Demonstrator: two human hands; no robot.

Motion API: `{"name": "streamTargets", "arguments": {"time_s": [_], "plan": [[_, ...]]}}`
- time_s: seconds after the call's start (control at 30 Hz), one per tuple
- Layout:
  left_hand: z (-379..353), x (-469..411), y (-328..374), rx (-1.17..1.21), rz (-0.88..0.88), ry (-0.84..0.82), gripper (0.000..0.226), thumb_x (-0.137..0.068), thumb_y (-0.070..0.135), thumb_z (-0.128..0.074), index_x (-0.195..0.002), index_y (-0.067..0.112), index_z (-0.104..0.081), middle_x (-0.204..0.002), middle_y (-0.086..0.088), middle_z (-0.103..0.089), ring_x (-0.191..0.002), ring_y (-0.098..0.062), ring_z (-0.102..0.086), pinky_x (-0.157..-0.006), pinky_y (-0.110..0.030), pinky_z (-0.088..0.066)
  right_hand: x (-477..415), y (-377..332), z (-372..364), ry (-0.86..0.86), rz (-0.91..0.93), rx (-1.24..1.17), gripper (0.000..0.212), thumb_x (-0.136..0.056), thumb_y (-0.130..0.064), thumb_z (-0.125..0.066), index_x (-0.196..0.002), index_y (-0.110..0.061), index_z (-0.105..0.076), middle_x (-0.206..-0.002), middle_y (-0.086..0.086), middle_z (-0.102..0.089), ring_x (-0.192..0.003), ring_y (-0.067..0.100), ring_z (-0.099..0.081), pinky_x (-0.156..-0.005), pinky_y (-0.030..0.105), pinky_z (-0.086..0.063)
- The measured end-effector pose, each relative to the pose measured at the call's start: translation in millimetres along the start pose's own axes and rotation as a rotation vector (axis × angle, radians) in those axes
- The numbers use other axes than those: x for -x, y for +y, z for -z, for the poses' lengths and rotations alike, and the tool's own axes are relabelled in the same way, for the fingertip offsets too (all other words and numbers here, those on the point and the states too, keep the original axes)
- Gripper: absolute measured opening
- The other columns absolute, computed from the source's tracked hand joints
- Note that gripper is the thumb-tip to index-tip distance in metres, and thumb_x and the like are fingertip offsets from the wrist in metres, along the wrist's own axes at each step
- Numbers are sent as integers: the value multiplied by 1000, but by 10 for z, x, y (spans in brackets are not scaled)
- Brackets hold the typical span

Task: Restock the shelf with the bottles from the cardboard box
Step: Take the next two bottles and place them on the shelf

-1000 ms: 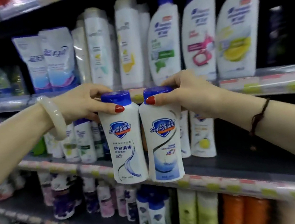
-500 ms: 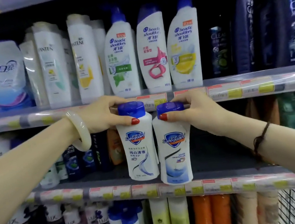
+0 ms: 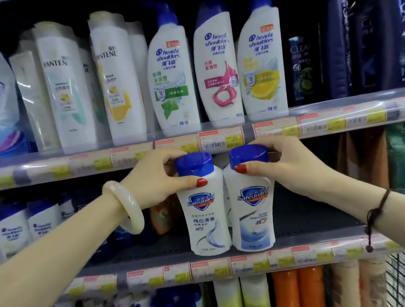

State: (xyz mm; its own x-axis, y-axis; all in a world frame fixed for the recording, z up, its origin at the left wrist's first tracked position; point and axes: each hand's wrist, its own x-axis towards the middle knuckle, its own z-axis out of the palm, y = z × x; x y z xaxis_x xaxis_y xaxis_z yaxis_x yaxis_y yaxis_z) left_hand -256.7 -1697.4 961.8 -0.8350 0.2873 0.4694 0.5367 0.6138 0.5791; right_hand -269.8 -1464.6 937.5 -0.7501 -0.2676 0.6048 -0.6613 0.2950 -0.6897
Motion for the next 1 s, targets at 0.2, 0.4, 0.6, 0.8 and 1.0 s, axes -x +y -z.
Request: {"name": "streamTargets", "arguments": {"time_s": [0.2,0.4,0.6,0.8,1.0], "plan": [[-141,81,-97,156,26,119,42,-66,13,-81,-100,27,-61,-99,10,-69,-89,-2,-67,-73,-18,-57,109,64,-83,65,-19,-86,29,-73,-18,-75,-96,-28,-61,-90,-13,-68,-78,-10,-65,-60,7,-50],[-393,191,-357,389,96,167,46,-66,6,-79,-104,23,-59,-101,2,-70,-89,-9,-69,-69,-22,-58,280,322,-214,73,-134,-166,39,-75,-21,-74,-108,-25,-53,-100,-9,-68,-87,-1,-67,-66,15,-55],[-566,248,-501,467,135,148,49,-67,-2,-76,-97,31,-57,-98,8,-69,-86,-2,-69,-73,-21,-58,327,360,-257,-5,-170,-233,34,-81,-18,-68,-105,-37,-52,-101,-14,-68,-87,-5,-68,-64,14,-55],[-625,268,-509,545,212,128,35,-75,5,-71,-100,27,-60,-104,0,-69,-100,-18,-66,-84,-38,-55,348,394,-227,-101,-225,-192,36,-82,-16,-66,-110,-33,-51,-113,-5,-66,-105,13,-64,-88,35,-55],[-552,291,-483,563,282,58,28,-76,8,-71,-98,23,-62,-98,-1,-72,-92,-17,-70,-74,-37,-59,362,389,-134,-102,-262,-177,40,-80,-20,-69,-118,-21,-53,-110,-1,-70,-99,16,-69,-82,38,-58]]}}
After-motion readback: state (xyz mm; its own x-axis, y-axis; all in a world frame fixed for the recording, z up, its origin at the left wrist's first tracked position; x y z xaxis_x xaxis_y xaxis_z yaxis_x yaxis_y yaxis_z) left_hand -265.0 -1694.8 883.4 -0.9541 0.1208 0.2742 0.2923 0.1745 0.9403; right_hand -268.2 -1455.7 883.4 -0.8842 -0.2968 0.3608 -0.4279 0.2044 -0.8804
